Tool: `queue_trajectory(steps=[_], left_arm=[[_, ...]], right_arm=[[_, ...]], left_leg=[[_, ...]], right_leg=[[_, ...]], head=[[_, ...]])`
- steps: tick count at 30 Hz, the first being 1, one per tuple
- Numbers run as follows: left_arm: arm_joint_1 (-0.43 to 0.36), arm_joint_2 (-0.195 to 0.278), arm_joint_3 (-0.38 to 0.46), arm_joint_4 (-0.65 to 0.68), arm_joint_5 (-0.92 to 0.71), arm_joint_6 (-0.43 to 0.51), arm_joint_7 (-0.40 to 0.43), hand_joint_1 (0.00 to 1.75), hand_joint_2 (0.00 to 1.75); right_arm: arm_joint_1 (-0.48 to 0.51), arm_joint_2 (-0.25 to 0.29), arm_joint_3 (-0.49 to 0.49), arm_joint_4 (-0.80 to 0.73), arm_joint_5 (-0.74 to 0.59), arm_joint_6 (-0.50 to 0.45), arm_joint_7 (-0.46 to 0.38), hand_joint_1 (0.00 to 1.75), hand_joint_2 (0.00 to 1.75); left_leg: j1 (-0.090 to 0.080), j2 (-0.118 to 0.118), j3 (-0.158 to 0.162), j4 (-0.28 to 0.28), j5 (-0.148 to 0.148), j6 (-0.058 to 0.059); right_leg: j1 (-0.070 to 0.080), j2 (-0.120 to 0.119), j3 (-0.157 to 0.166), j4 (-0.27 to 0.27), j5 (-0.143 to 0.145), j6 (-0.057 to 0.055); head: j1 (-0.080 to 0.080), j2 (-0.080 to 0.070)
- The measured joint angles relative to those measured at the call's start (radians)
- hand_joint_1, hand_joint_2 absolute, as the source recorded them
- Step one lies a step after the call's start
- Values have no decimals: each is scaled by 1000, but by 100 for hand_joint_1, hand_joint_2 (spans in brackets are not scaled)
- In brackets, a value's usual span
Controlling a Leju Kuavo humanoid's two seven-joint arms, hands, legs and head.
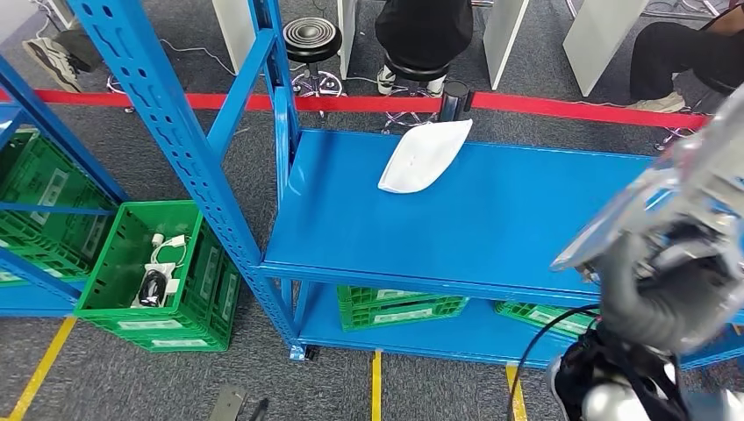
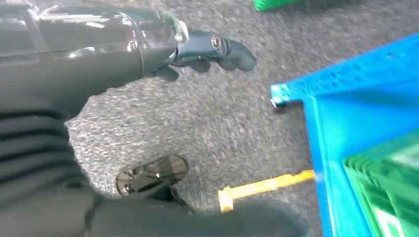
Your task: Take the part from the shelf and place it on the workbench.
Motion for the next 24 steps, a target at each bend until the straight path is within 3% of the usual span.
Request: queue_trajectory(steps=[9,24], left_arm=[[-6,-7,5,0,-9,-1,-2,0,175],[-6,-32,5,0,-37,-22,-4,0,175]], right_arm=[[18,58,25,-167,-20,1,-21,175,175],[38,77,51,-183,-71,2,-27,154,175]], left_leg=[[-1,3,1,0,-1,-1],[-1,4,2,0,-1,-1]], right_leg=[[-1,2,-1,0,0,0],[-1,3,0,0,0,0]], head=[[2,0],[2,0]])
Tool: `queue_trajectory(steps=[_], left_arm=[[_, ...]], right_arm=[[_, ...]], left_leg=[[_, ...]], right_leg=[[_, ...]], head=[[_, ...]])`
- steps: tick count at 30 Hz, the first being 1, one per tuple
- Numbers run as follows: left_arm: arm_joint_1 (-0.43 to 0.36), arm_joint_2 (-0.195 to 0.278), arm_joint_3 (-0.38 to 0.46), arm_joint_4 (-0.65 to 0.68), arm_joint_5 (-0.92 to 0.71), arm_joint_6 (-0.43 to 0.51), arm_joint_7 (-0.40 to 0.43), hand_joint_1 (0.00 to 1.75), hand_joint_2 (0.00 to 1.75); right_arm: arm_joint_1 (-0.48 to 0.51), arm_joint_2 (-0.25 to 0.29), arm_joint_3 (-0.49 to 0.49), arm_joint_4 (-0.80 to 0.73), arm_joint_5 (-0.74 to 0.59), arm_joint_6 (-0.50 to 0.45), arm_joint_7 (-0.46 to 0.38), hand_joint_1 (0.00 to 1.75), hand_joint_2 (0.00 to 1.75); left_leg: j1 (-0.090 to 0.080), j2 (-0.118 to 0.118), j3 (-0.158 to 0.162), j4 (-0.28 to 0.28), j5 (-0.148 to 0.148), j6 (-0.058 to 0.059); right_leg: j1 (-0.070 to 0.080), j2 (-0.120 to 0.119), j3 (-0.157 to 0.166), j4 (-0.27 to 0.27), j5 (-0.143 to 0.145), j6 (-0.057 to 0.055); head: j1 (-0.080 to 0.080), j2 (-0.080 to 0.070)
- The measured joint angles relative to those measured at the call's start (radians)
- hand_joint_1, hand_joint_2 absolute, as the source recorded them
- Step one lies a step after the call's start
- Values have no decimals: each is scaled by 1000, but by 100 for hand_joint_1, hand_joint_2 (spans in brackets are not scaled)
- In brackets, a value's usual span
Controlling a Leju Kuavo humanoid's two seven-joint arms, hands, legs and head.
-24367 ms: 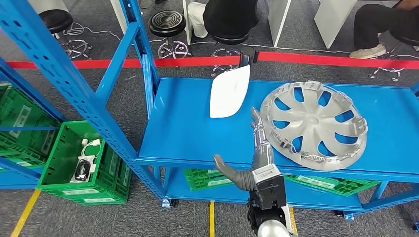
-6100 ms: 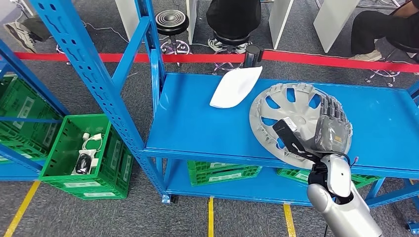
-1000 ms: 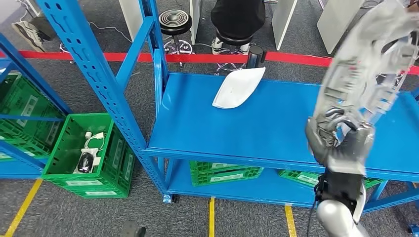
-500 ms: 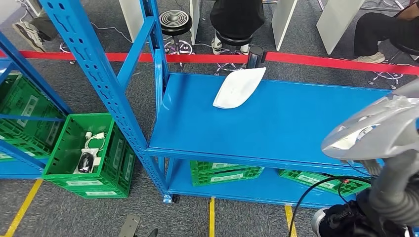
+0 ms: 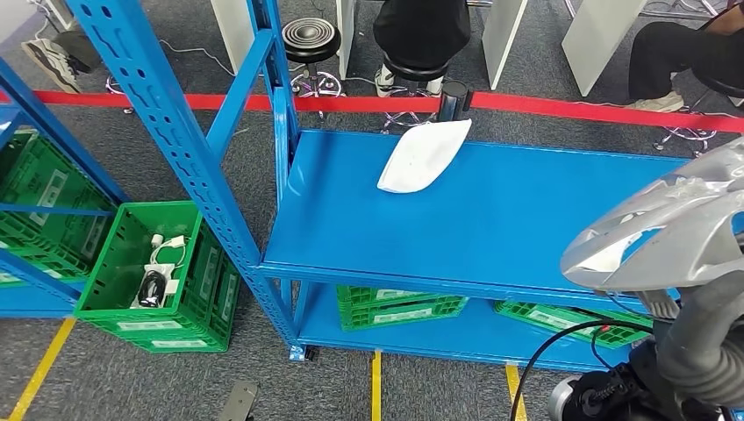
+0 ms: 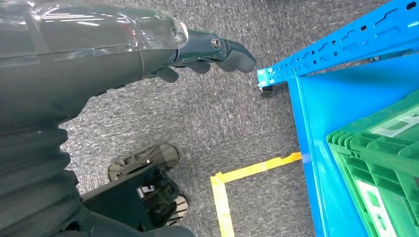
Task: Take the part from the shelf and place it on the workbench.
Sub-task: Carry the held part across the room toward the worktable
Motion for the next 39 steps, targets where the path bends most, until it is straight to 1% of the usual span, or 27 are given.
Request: queue_trajectory(steps=[4,11,24,30,39], left_arm=[[0,-1,0,0,6,-18,0,0,175],[3,-1,0,0,32,-60,0,0,175],[4,-3,0,0,47,-66,-9,0,175],[7,-16,1,0,72,-71,-22,0,175],[9,-17,1,0,77,-70,-28,0,175]], right_arm=[[4,0,3,-1,-8,0,3,154,175],[8,0,22,-6,-8,0,34,154,175],[9,-1,38,-5,-4,0,47,154,175],[16,-6,57,12,-31,0,43,154,175],[11,-12,68,28,-49,0,43,154,175]], left_leg=[[0,1,0,0,0,0],[0,5,0,0,0,0],[0,8,0,0,-1,-1],[0,9,0,0,-1,-1],[0,11,0,-1,-1,-1]], right_leg=[[0,0,0,0,0,0],[0,0,0,0,0,0],[0,2,0,0,0,0],[0,2,0,0,0,0],[0,3,0,0,0,0]], head=[[0,0],[0,0],[0,0],[1,0],[1,0]])
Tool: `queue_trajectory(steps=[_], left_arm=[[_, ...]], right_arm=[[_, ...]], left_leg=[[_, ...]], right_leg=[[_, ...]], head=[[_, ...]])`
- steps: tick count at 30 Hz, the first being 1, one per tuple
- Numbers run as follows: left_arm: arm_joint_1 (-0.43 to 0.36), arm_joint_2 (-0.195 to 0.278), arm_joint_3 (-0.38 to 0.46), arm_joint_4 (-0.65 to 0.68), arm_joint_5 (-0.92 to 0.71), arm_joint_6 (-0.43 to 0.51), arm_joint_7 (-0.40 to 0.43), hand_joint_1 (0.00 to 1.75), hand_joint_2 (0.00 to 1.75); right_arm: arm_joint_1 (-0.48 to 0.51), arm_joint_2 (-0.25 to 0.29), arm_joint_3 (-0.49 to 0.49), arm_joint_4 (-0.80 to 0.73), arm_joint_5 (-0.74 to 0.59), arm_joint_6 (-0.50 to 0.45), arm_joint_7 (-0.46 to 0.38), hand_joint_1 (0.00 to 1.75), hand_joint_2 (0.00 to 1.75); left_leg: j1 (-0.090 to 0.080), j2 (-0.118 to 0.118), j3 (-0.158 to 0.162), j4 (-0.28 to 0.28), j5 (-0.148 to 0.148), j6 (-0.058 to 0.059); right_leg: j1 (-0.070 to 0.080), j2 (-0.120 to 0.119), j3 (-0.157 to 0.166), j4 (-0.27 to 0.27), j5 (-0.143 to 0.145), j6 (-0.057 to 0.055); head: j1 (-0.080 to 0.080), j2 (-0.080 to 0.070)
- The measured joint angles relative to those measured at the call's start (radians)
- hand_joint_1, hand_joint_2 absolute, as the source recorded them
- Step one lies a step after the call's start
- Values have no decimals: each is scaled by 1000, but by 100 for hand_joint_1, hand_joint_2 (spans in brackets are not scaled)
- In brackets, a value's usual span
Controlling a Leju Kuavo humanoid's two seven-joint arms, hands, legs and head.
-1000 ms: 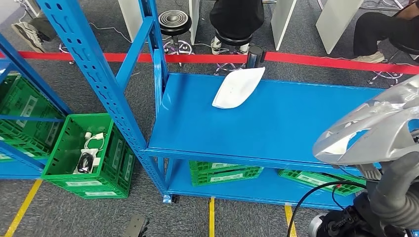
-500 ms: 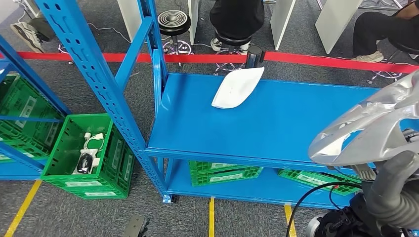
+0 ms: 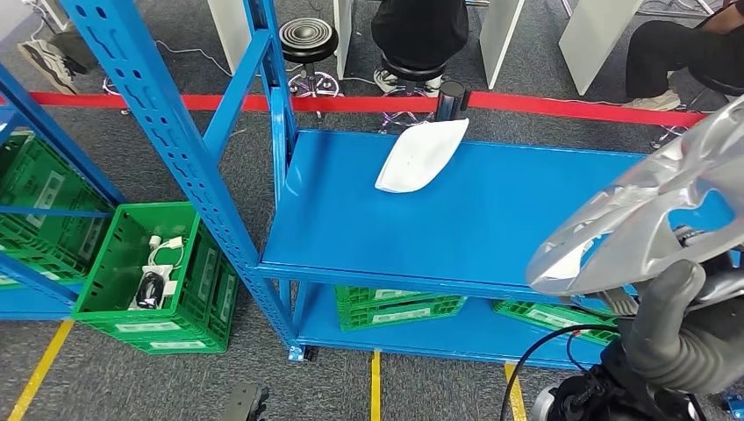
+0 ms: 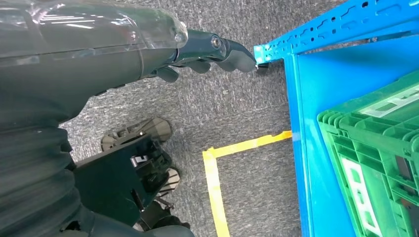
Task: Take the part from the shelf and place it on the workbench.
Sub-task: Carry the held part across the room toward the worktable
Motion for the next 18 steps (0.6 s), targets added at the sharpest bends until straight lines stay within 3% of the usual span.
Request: queue_trajectory(steps=[12,18], left_arm=[[27,13,3,1,9,42,-12,0,175],[48,21,3,6,25,57,14,0,175]], right_arm=[[-49,-20,23,79,-120,0,-21,154,175],[-72,-37,34,117,-120,0,-1,154,175]], left_leg=[[-7,7,0,2,-4,5],[-10,7,1,1,-4,20]], right_leg=[[-5,3,-1,-1,0,2],[-10,3,1,-1,-2,16]], head=[[-2,0],[-4,0]])
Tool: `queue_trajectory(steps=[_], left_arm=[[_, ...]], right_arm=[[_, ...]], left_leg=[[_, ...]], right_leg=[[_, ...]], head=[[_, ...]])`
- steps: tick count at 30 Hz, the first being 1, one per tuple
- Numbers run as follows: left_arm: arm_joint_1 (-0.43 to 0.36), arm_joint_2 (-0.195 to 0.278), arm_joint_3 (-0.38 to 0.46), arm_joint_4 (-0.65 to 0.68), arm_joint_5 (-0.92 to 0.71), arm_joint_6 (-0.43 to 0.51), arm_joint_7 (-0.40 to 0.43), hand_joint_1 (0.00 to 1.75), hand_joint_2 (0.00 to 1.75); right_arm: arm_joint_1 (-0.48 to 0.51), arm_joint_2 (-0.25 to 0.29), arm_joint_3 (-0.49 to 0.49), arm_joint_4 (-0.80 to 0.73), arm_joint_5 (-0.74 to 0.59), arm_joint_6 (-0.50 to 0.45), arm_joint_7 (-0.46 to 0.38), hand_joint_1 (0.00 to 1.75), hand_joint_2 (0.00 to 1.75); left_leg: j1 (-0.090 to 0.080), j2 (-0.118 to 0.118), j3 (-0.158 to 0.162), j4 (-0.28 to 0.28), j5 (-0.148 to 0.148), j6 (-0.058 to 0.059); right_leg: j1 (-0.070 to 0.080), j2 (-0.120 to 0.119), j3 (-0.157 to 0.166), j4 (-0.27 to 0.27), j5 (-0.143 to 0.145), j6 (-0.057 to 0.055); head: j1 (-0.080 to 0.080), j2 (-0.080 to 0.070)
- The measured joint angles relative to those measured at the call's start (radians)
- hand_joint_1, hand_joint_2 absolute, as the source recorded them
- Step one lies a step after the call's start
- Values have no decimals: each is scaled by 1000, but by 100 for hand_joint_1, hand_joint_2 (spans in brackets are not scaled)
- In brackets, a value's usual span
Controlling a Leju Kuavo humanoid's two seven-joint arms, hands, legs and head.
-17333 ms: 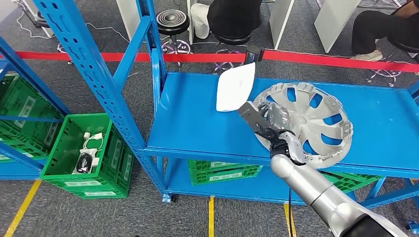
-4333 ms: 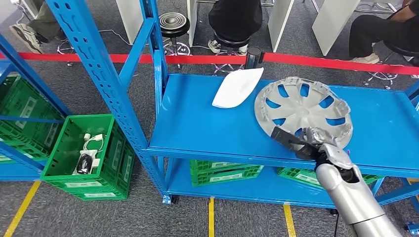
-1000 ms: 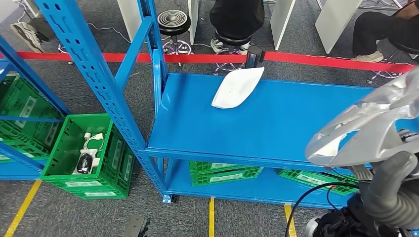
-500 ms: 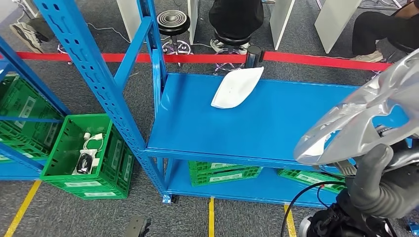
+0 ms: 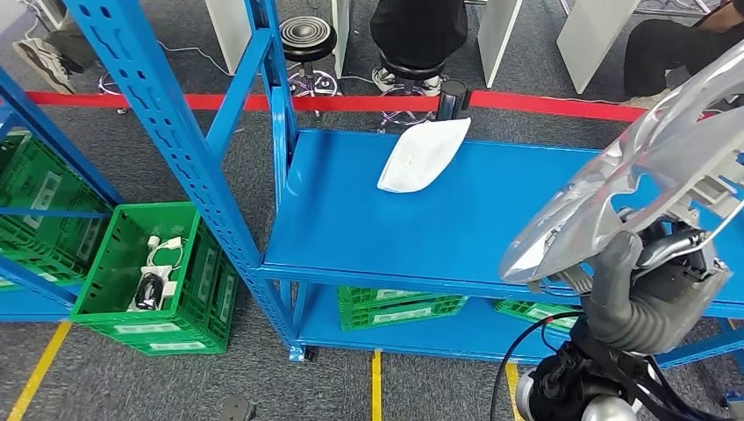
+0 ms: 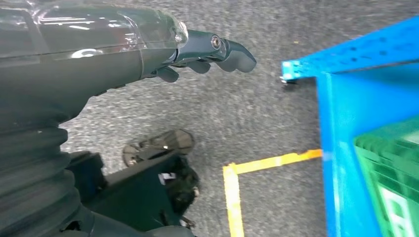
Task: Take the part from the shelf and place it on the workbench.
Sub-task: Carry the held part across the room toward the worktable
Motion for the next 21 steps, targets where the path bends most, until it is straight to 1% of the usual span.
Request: queue_trajectory(steps=[1,2,3,4,5,6,7,8,9,10,11,12,13,14,15,16,17,18,20,21], left_arm=[[3,1,0,1,2,1,4,0,175],[5,2,0,2,4,2,9,0,175],[8,3,0,3,4,3,15,0,175],[10,4,0,5,4,3,21,0,175],[12,5,0,6,2,3,28,0,175],[14,6,0,7,1,3,35,0,175],[15,7,0,9,-1,3,41,0,175],[15,8,0,10,-1,3,45,0,175],[15,9,0,11,0,4,47,0,175],[15,9,0,12,1,5,49,0,175],[14,10,0,13,1,8,51,0,175],[14,10,0,14,-1,12,56,0,175],[15,11,-1,14,-6,17,62,0,175],[15,11,-1,15,-13,24,70,0,175],[16,11,-3,17,-20,29,79,0,175],[16,11,-5,18,-26,34,87,0,175],[17,11,-6,19,-29,37,92,0,175],[16,10,-7,20,-31,38,95,0,175],[16,8,-8,20,-33,38,97,0,175],[16,6,-9,20,-35,38,96,0,175]], right_arm=[[-3,-2,1,4,4,0,1,154,175],[-8,-5,1,8,9,0,2,154,175],[-12,-8,2,12,15,0,3,154,175],[-15,-11,3,16,21,0,5,154,175],[-17,-13,4,20,26,0,8,154,175],[-18,-14,4,24,31,0,10,154,175],[-19,-14,4,28,35,0,13,154,175],[-21,-15,4,31,41,0,15,154,175],[-23,-16,4,34,47,0,18,154,175],[-25,-18,3,35,54,0,23,154,175],[-27,-20,0,35,61,0,28,154,175],[-29,-21,-2,35,68,0,34,154,175],[-30,-23,-5,35,74,0,41,154,175],[-32,-24,-7,35,80,0,47,154,175],[-34,-26,-8,34,87,0,53,154,175],[-37,-27,-10,33,93,0,59,154,175],[-41,-28,-11,31,99,0,64,154,175],[-45,-28,-13,29,105,0,68,154,175],[-50,-28,-16,25,117,0,76,154,175],[-51,-29,-19,22,125,0,84,154,175]], left_leg=[[2,1,2,-5,4,3],[5,2,4,-10,7,6],[7,4,6,-13,9,7],[6,6,6,-14,10,8],[5,8,5,-14,10,8],[4,10,5,-14,10,8],[4,10,5,-13,10,8],[4,10,5,-12,10,7],[4,9,6,-11,10,6],[3,7,5,-11,11,3],[3,4,2,-9,13,-2],[2,0,-1,-9,16,-9],[2,-3,-5,-8,21,-17],[3,-5,-8,-8,25,-24],[5,-8,-10,-7,27,-31],[6,-8,-14,-2,21,-36],[7,-9,-18,8,6,-41],[9,-9,-30,41,-27,-46],[14,-8,-62,146,-110,-52],[16,-8,-81,215,-150,-55]], right_leg=[[0,-1,-4,11,-11,3],[0,-1,-15,38,-32,4],[0,-2,-36,87,-64,5],[0,-2,-65,152,-99,7],[-1,-2,-94,218,-125,8],[-1,-2,-117,268,-137,9],[-1,-2,-126,282,-126,8],[-1,-2,-118,261,-99,7],[-1,-2,-94,204,-57,5],[-1,0,-64,137,-24,1],[0,2,-38,80,-1,-4],[2,4,-21,38,13,-9],[5,5,-16,22,12,-13],[7,4,-18,19,15,-18],[6,1,-21,15,18,-24],[5,-3,-23,11,24,-31],[4,-7,-25,7,31,-39],[3,-12,-30,3,38,-47],[7,-16,-41,2,50,-54],[9,-19,-50,3,56,-56]], head=[[2,0],[5,0],[10,0],[15,0],[19,0],[22,0],[24,0],[26,0],[27,0],[28,0],[29,0],[29,0],[29,0],[28,0],[27,0],[25,0],[22,0],[15,0],[0,0],[-7,0]])
